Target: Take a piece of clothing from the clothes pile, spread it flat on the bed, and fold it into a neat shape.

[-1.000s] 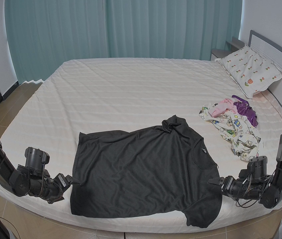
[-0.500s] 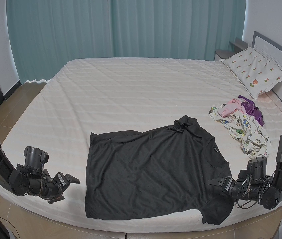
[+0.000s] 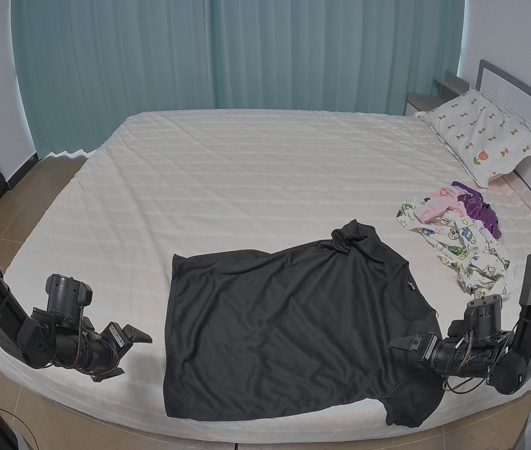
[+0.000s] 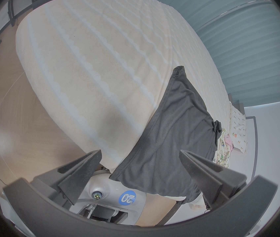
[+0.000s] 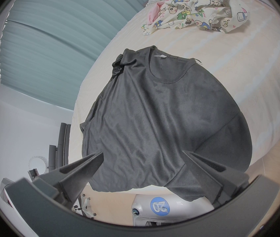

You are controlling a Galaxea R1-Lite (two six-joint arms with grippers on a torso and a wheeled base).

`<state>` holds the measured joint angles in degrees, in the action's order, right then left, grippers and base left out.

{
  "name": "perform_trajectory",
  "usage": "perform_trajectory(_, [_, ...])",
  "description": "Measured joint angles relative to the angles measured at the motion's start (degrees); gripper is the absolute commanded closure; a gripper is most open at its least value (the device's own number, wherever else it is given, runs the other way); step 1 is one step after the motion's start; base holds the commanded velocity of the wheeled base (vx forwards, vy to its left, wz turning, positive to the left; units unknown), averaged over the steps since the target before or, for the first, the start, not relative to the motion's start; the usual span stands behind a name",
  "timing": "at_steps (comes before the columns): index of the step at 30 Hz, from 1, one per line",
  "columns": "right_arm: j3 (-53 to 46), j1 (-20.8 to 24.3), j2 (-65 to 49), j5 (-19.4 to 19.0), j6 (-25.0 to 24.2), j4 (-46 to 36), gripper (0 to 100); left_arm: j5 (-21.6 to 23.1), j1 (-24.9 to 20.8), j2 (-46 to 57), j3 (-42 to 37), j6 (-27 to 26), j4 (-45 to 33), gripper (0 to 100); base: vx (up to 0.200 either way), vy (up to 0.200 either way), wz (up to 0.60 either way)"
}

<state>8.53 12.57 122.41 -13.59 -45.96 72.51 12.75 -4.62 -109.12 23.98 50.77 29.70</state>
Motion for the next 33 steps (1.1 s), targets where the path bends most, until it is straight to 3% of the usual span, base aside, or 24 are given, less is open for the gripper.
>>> perform_trajectory(12, [-0.07,0.77,-0.13,0.07,0.0,-0.01,0,0.16,-0.15,-0.12,-0.39,-0.41,0.07,0,0.2,0.0,0.0])
perform_trajectory(33, [-0.29,1.23,-0.33,0.07,-0.11,-0.01,0,0.09,-0.11,-2.02,0.4,0.27,0.46,0,0.0,0.0,0.0])
